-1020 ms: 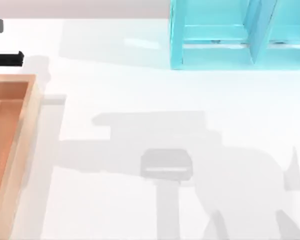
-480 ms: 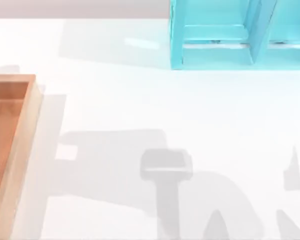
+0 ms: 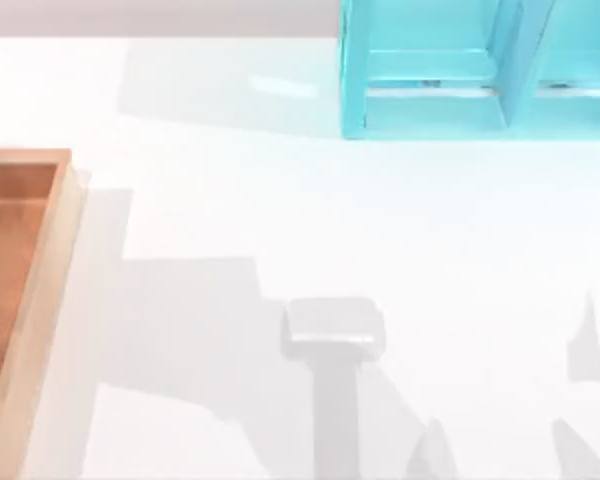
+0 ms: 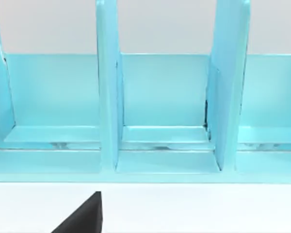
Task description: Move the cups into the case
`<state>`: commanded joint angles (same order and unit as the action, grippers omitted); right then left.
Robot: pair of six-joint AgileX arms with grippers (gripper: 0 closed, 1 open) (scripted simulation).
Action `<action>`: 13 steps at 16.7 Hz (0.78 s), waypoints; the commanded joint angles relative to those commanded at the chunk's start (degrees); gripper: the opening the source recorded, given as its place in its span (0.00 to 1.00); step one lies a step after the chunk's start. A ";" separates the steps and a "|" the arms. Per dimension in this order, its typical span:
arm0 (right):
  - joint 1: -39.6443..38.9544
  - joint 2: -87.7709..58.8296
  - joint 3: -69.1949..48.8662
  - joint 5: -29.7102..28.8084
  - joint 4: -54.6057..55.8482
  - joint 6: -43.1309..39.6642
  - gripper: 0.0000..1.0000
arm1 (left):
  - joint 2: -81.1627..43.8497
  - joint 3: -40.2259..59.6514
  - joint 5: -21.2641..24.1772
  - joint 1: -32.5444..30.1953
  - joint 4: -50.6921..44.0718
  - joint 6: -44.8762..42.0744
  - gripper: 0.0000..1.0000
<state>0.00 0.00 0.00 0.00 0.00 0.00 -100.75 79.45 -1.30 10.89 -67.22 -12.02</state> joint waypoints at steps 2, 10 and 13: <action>0.00 0.00 0.00 0.00 0.00 0.00 1.00 | -0.42 -2.43 -0.03 0.29 2.39 -0.47 0.00; 0.00 0.00 0.00 0.00 0.00 0.00 1.00 | -0.49 -2.87 -0.06 0.34 2.83 -0.56 0.30; 0.00 0.00 0.00 0.00 0.00 0.00 1.00 | -0.49 -2.87 -0.06 0.34 2.83 -0.56 0.53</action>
<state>0.00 0.00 0.00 0.00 0.00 0.00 -101.24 76.59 -1.36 11.23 -64.39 -12.58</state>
